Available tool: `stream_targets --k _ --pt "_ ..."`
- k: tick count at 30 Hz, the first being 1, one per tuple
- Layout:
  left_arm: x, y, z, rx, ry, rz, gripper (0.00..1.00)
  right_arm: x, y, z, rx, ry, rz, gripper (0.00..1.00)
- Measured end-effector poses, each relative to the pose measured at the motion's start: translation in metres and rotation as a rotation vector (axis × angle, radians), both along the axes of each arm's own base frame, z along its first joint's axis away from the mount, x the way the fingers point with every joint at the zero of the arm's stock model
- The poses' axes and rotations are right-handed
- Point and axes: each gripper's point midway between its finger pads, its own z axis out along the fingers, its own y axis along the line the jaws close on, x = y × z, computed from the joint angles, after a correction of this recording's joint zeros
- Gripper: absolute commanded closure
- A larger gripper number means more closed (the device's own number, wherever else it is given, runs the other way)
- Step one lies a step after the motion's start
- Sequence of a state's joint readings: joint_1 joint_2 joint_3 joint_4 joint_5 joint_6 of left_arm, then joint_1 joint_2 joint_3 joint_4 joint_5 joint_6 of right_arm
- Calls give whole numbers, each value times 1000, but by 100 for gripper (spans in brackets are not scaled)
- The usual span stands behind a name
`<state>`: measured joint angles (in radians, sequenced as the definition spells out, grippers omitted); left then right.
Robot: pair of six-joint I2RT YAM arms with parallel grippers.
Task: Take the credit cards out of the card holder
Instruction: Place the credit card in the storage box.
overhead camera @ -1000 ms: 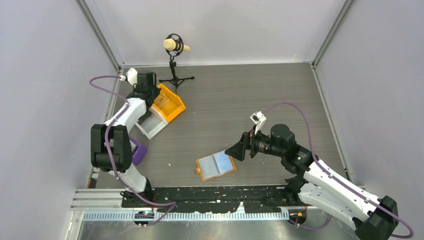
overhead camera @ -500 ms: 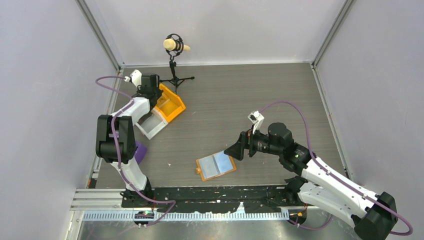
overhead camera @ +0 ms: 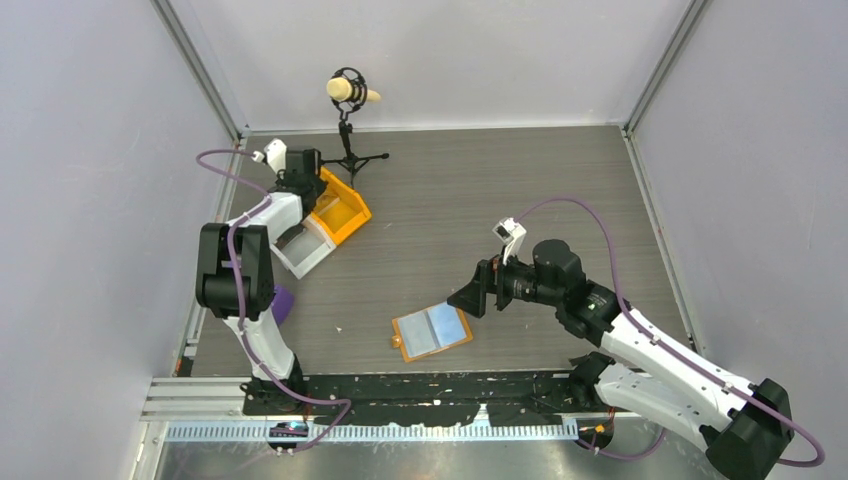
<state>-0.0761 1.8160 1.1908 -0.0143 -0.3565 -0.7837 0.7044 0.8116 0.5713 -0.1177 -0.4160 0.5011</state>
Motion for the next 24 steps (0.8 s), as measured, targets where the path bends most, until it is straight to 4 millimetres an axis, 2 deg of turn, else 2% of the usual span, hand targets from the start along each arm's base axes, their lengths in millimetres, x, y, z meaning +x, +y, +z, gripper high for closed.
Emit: stream_targets --k 4,11,17,19,24 --pt "0 0 1 6 3 -5 72 0 0 -3 -19 9 3 5" --pt "3 1 10 27 5 -19 70 3 -3 1 -44 -19 -2 4" --pt "-4 3 12 46 33 -25 65 6 -5 6 -63 -42 -5 5" --pt "-8 5 17 55 47 -20 63 7 -8 6 -83 -50 -13 5" --pt "-6 7 49 67 30 -14 65 19 -20 11 -156 -89 -76 5"
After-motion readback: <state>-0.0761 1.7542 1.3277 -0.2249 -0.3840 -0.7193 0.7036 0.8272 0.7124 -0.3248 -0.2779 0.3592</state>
